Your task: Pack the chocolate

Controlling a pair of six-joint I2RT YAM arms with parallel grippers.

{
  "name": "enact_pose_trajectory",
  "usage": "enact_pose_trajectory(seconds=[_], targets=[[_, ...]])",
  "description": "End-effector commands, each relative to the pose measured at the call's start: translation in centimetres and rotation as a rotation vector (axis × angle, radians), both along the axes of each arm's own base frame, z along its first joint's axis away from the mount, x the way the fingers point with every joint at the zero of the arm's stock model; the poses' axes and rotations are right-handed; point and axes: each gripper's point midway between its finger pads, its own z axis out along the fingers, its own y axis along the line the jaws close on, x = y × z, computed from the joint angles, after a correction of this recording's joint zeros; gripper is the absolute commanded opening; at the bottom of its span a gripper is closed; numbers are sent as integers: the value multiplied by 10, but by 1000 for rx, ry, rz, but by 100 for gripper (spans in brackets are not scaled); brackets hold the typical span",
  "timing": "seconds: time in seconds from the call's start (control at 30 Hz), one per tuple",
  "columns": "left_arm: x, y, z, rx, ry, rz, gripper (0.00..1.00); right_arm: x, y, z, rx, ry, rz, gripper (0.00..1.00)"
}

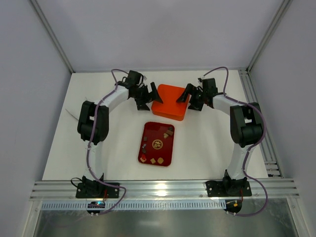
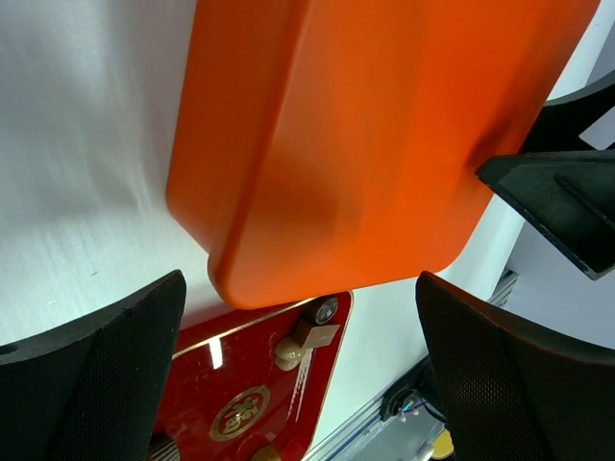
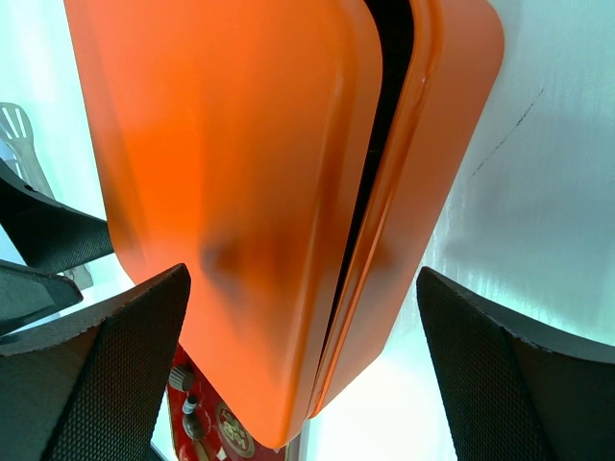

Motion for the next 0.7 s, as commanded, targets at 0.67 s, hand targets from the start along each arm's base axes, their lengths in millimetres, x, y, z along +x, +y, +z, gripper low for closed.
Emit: enact_pose_trajectory(seconds=[0.67], targets=[[17, -28, 47, -125, -91, -15, 100, 15, 1, 16, -2, -64, 5, 100]])
